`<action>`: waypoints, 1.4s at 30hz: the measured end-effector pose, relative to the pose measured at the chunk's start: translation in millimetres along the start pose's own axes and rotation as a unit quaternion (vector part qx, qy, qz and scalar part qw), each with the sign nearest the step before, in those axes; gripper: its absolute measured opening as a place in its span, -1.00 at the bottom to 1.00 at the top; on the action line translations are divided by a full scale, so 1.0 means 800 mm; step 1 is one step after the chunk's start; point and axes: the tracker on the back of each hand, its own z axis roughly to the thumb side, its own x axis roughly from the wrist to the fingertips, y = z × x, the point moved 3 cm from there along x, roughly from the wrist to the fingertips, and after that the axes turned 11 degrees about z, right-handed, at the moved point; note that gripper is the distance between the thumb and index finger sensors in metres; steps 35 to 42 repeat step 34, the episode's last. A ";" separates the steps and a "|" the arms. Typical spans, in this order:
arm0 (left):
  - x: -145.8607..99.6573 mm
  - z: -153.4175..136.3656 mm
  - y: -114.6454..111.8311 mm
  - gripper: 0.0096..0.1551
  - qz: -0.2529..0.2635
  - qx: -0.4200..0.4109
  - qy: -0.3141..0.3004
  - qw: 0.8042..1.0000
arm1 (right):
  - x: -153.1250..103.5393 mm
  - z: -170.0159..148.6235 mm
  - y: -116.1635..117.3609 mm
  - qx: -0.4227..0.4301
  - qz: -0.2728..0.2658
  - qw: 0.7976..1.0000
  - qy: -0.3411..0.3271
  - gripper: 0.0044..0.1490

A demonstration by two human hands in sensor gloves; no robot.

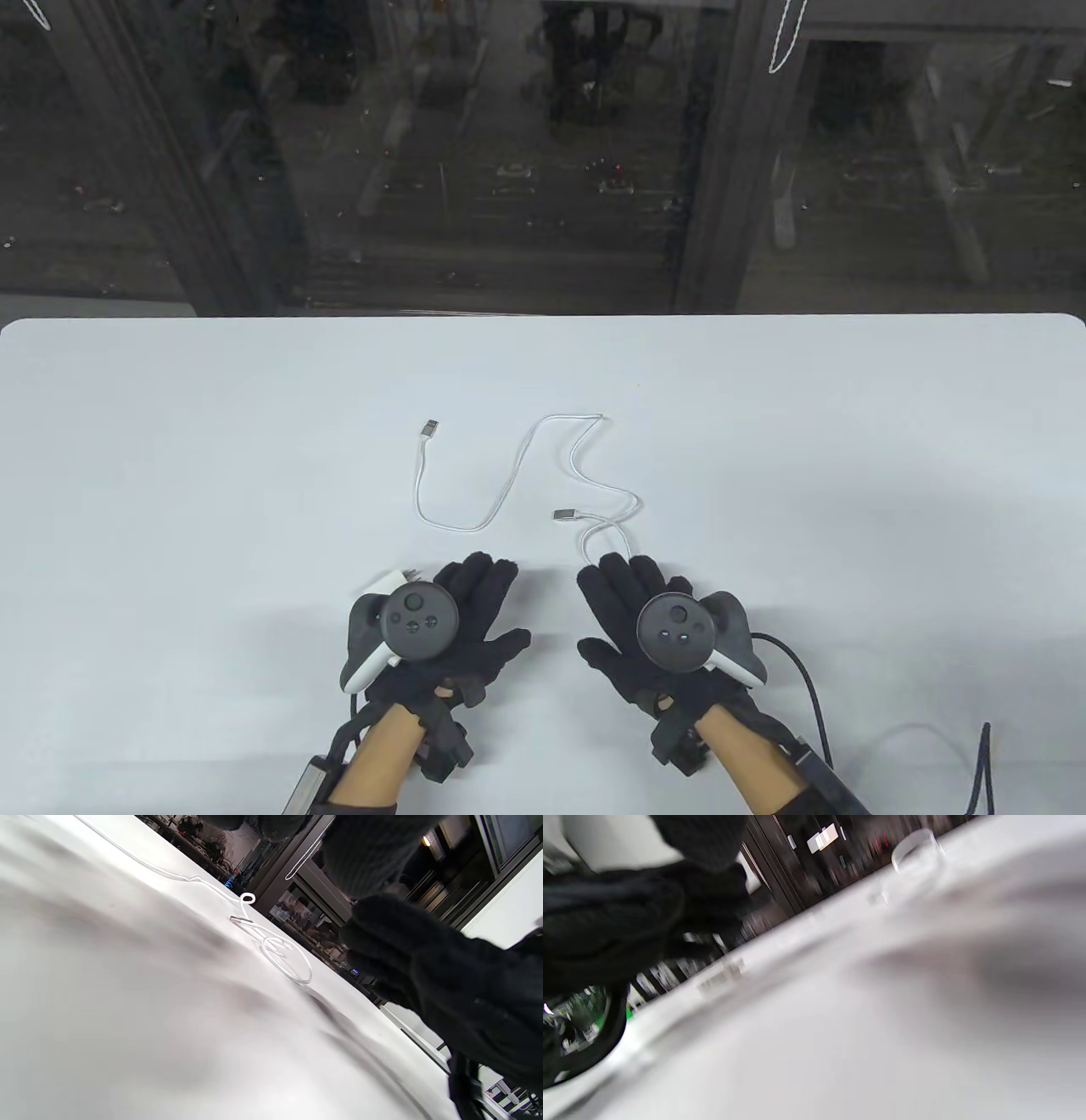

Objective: Remove USB cable from charger head with right hand

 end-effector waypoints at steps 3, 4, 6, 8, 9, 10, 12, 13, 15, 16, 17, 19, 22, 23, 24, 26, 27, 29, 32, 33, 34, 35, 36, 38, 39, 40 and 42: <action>0.002 -0.003 -0.003 -0.04 -0.011 -0.003 0.005 1.000 | -0.001 -0.007 0.001 0.010 -0.016 1.000 -0.016 -0.02; 0.002 -0.003 -0.004 -0.04 -0.012 -0.002 0.004 1.000 | -0.001 -0.008 0.001 0.005 -0.016 1.000 -0.016 -0.02; 0.004 -0.002 -0.001 -0.06 0.025 -0.001 -0.022 0.999 | -0.001 -0.008 0.002 0.001 -0.014 1.000 -0.019 -0.02; 0.006 0.001 0.001 -0.07 0.038 -0.002 -0.031 0.999 | -0.002 -0.009 0.000 0.010 -0.019 0.999 -0.024 -0.02; 0.006 0.002 0.000 -0.07 0.038 -0.003 -0.033 0.999 | -0.002 -0.008 -0.001 0.014 -0.022 0.999 -0.028 -0.03; 0.006 0.004 -0.001 -0.07 0.038 -0.003 -0.040 0.998 | -0.003 -0.007 -0.001 0.017 -0.026 0.999 -0.035 -0.02; 0.006 0.007 -0.003 -0.06 0.029 0.010 -0.041 0.999 | -0.003 -0.006 0.000 0.012 -0.026 0.999 -0.037 -0.03; 0.005 0.008 -0.005 -0.05 0.020 0.020 -0.042 0.999 | -0.003 -0.005 0.001 0.008 -0.025 0.999 -0.037 -0.02; 0.005 0.010 -0.008 -0.03 0.013 0.031 -0.044 0.998 | -0.002 -0.005 0.002 0.007 -0.024 0.999 -0.039 -0.02; 0.005 0.010 -0.009 -0.02 0.010 0.032 -0.045 0.998 | -0.002 -0.005 0.003 0.008 -0.021 0.999 -0.039 -0.02; 0.005 0.009 -0.011 -0.01 0.007 0.031 -0.044 0.999 | -0.002 -0.004 0.003 0.009 -0.020 0.999 -0.041 -0.02; 0.006 0.008 -0.014 0.01 0.000 0.032 -0.042 0.999 | -0.002 -0.004 0.003 0.008 -0.022 0.999 -0.043 -0.02; 0.005 0.005 -0.017 0.04 -0.023 0.038 -0.032 0.999 | -0.003 -0.003 0.003 0.005 -0.024 0.999 -0.048 -0.01; 0.005 0.006 -0.017 0.04 -0.023 0.037 -0.032 0.999 | -0.002 -0.003 0.003 0.007 -0.022 0.998 -0.050 -0.01; 0.005 0.006 -0.017 0.05 -0.023 0.036 -0.032 0.999 | -0.002 -0.004 0.003 0.009 -0.021 0.999 -0.050 -0.01; 0.005 0.006 -0.017 0.05 -0.026 0.034 -0.030 0.999 | -0.002 -0.005 0.003 0.010 -0.020 0.998 -0.052 -0.03; 0.005 0.005 -0.018 0.06 -0.026 0.033 -0.030 0.999 | -0.003 -0.005 0.003 0.008 -0.021 0.998 -0.052 -0.02; 0.006 0.005 -0.019 0.06 -0.026 0.034 -0.031 0.999 | -0.003 -0.005 0.002 0.006 -0.020 0.998 -0.053 0.00; 0.006 0.004 -0.019 0.06 -0.025 0.036 -0.027 0.999 | -0.004 -0.005 0.003 0.007 -0.016 0.998 -0.053 0.03; 0.006 0.003 -0.019 0.05 -0.026 0.036 -0.026 0.999 | -0.004 -0.005 0.003 0.006 -0.016 0.998 -0.054 0.03; 0.005 0.003 -0.018 0.05 -0.025 0.038 -0.026 0.999 | -0.005 -0.004 0.003 0.005 -0.020 0.998 -0.061 0.04; 0.005 0.003 -0.018 0.05 -0.025 0.038 -0.026 0.999 | -0.005 -0.004 0.003 0.005 -0.020 0.998 -0.061 0.04; 0.005 0.003 -0.018 0.05 -0.025 0.038 -0.026 0.999 | -0.005 -0.004 0.003 0.005 -0.020 0.998 -0.061 0.04; 0.005 0.003 -0.018 0.05 -0.025 0.038 -0.026 0.999 | -0.005 -0.004 0.003 0.005 -0.020 0.998 -0.061 0.04; 0.005 0.003 -0.018 0.05 -0.025 0.038 -0.026 0.999 | -0.005 -0.004 0.003 0.005 -0.020 0.998 -0.061 0.04; 0.005 0.003 -0.018 0.05 -0.025 0.038 -0.026 0.999 | -0.005 -0.004 0.003 0.005 -0.020 0.998 -0.061 0.04; 0.005 0.003 -0.018 0.05 -0.025 0.038 -0.026 0.999 | -0.005 -0.004 0.003 0.005 -0.020 0.998 -0.061 0.04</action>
